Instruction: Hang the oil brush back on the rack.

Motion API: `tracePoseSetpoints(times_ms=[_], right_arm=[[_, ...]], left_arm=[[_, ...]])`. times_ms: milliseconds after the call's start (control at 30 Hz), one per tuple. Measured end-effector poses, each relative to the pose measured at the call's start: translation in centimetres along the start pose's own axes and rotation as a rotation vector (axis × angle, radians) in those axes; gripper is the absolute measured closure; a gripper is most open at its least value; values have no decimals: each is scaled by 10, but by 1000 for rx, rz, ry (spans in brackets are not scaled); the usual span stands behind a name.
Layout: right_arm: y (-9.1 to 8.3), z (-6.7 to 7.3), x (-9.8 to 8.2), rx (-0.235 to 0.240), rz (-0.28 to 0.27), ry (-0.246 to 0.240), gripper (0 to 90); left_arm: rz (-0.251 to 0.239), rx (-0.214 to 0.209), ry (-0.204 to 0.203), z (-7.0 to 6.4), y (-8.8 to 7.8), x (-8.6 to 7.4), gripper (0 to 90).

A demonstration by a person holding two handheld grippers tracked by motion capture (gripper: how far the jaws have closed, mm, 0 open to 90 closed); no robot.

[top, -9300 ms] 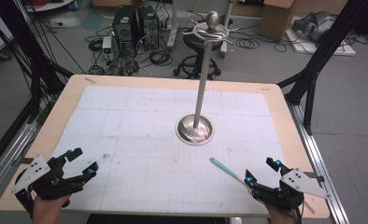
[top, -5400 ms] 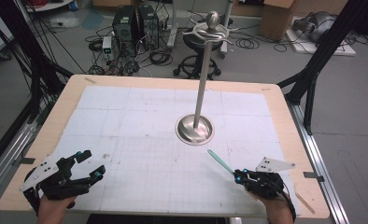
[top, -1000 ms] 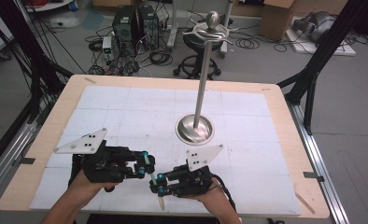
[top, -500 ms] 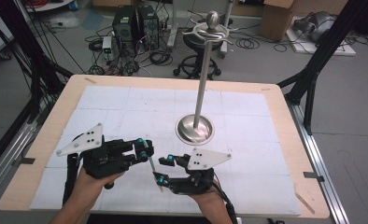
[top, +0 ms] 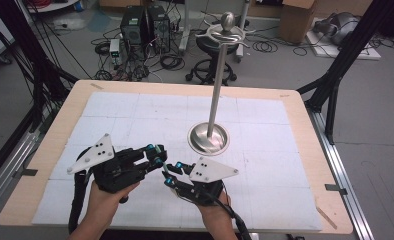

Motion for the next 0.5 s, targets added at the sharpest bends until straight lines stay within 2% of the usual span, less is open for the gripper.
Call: tracePoseSetpoints(times_ms=[33, 67, 133, 167, 200, 300, 433, 500], right_arm=[[0, 0, 0, -2, -1, 3, 828], [0, 0, 0, -4, 0, 1, 833], [0, 1, 0, 17, 0, 6, 842], [0, 1, 1, 23, -4, 3, 844], [-1, 1, 1, 36, -3, 8, 844], [-6, -1, 2, 72, -11, 24, 845], [-12, -10, 5, 109, -30, 38, 844], [-16, -16, 9, 124, -52, 53, 844]], left_arm=[[2, -1, 0, 0, 0, 0, 757], [6, -3, -4, 1, 0, 0, 757], [2, -39, -19, 1, 0, 1, 750], [-6, -55, -32, 1, -1, 3, 703], [-13, -67, -42, 3, -3, 5, 617], [-44, -100, -45, 9, -13, 8, 500], [-59, -89, -26, 25, -30, 7, 393], [-62, -69, -17, 35, -40, 2, 354]])
Point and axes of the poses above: each handheld gripper's, and its own axes: y roughly forward along the jaws, x roughly out of its top, z roughly to its left, the point moved 8 cm from there along y, roughly forward along the jaws, and after that the axes turned 7 degrees about x, right-handed, at the moved point
